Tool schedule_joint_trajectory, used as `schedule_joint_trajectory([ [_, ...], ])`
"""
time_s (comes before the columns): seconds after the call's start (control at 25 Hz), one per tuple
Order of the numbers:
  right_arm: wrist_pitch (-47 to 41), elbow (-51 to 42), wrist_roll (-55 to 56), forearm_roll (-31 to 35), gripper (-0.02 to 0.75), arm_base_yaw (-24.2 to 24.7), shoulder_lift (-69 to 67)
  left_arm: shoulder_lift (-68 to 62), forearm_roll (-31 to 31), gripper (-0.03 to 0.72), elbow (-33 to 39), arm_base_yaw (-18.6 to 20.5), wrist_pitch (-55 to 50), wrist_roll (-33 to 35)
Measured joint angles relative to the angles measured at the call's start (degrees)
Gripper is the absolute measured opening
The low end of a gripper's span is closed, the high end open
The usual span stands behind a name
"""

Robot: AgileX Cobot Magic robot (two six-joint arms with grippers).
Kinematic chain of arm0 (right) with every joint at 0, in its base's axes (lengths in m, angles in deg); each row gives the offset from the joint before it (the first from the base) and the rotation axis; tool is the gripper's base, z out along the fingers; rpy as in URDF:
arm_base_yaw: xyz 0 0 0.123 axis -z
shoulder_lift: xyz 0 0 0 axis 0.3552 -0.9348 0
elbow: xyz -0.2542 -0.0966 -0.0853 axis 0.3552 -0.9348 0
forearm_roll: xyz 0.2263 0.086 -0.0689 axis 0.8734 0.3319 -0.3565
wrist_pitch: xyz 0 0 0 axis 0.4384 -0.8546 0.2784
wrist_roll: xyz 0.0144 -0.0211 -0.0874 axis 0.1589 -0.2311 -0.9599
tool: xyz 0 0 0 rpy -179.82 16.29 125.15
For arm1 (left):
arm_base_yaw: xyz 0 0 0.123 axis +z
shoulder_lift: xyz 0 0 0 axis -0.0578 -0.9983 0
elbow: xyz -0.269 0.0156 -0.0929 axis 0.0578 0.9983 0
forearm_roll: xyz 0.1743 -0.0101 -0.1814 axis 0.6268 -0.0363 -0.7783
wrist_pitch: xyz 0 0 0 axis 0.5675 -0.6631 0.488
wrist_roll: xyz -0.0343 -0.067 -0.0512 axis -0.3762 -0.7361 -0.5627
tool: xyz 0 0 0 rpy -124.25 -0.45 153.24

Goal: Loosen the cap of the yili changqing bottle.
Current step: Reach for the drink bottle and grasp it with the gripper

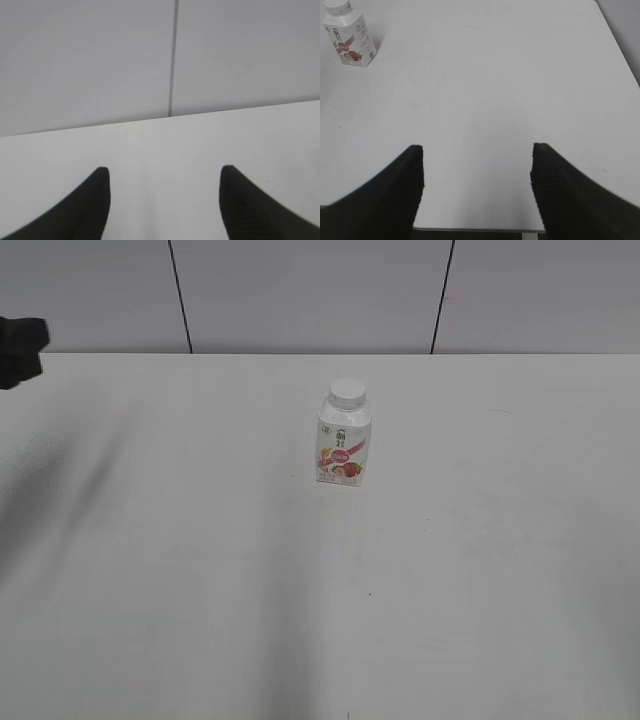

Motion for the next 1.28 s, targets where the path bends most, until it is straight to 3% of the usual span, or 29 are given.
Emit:
schedule_joint_trajectory([
  [0.16, 0.0, 0.0, 0.0, 0.0, 0.534, 0.0, 0.0, -6.8, 12.3, 0.432, 0.0, 0.0, 11.8, -7.7],
  [0.48, 0.0, 0.0, 0.0, 0.0, 0.534, 0.0, 0.0, -19.6, 31.8, 0.432, 0.0, 0.1, 28.5, -8.9],
  [0.68, 0.0, 0.0, 0.0, 0.0, 0.534, 0.0, 0.0, -26.3, 36.6, 0.432, -1.0, 0.1, 32.6, -8.9],
  [0.92, 0.0, 0.0, 0.0, 0.0, 0.534, 0.0, 0.0, -33.1, 44.9, 0.432, -9.8, 0.1, 33.3, -11.5],
  [1.16, 0.0, 0.0, 0.0, 0.0, 0.534, 0.0, 0.0, -38.9, 47.2, 0.438, -16.6, -0.1, 34.2, -15.8],
  [1.28, 0.0, 0.0, 0.0, 0.0, 0.534, 0.0, 0.0, -41.1, 52.2, 0.437, -21.1, -0.2, 38.6, -16.0],
])
